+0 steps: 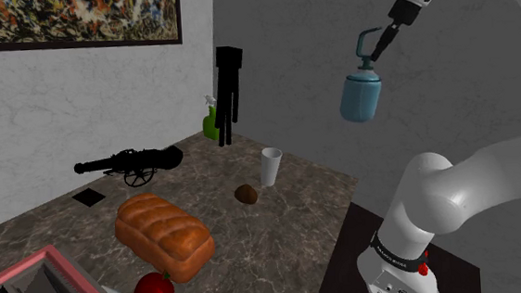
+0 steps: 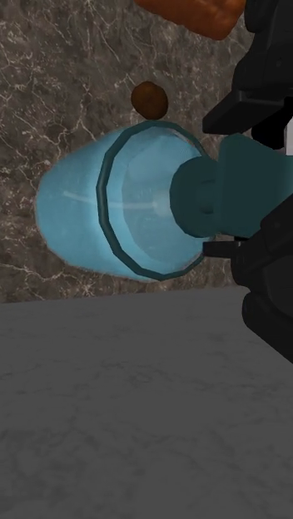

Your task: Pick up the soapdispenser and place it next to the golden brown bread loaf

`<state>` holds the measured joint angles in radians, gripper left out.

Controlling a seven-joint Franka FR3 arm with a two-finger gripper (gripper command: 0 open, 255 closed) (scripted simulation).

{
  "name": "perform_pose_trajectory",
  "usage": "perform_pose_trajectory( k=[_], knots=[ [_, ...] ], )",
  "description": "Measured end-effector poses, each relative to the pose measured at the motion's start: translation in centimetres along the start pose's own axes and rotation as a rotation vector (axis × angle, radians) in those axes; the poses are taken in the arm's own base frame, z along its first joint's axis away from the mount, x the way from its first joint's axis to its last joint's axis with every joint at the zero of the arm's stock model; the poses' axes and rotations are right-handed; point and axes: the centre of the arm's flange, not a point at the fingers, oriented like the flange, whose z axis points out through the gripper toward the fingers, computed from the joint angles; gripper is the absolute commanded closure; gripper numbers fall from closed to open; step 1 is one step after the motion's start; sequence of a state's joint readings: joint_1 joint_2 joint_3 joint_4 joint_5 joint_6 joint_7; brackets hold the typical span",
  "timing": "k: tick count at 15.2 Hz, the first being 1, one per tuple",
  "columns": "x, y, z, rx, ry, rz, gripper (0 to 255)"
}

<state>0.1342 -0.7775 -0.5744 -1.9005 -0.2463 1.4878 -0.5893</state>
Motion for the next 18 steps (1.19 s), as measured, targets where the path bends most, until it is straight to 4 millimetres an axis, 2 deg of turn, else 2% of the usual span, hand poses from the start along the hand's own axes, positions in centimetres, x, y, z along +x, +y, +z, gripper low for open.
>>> perform_pose_trajectory(
  k=[9, 11, 18],
  knots=[
    [1.4, 0.1, -4.3, 0.0, 0.0, 0.0, 255],
    [2.4, -0.6, -3.9, 0.0, 0.0, 0.0, 255],
    [8.5, -5.6, 0.6, 0.0, -0.001, -0.001, 255]
  ],
)
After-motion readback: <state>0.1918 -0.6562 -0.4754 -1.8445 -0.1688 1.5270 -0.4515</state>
